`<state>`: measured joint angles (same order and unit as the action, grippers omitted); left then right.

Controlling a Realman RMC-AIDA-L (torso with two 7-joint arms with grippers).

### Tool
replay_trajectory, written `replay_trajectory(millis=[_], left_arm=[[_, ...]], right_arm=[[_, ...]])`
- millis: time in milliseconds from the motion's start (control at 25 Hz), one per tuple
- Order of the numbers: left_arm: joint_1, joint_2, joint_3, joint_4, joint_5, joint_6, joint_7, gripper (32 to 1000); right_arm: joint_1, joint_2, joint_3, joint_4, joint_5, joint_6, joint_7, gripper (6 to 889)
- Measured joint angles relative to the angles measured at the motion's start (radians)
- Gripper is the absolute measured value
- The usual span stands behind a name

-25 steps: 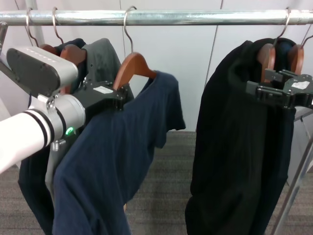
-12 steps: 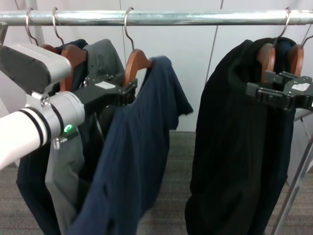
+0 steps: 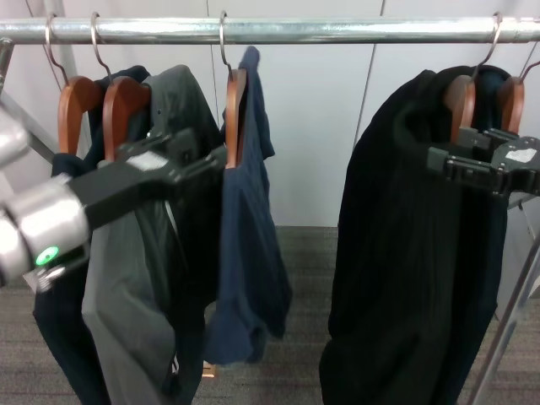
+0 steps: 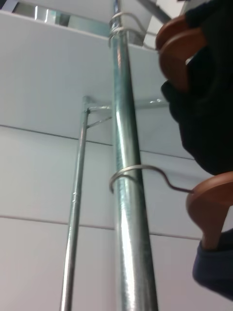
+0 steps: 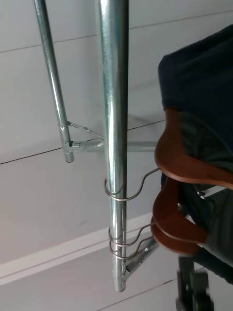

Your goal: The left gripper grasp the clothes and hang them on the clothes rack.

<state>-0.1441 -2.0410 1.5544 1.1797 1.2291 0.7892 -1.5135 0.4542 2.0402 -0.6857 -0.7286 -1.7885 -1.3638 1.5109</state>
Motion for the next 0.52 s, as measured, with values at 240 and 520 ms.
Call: replay_trajectory(millis=[240, 520], left_arm=[[0.159, 0.0, -0.08, 0.095, 0.041, 0.165, 0.007, 639], [0.182, -0.0033, -0.104, 0.094, 0.034, 0.243, 0.035, 639]], right_arm=[[-0.01, 0.0, 0.0, 0.0, 0.0, 0.008, 0.0, 818], [-0.005, 0.0, 0.0, 0.0, 0.0, 0.006, 0.0, 818]])
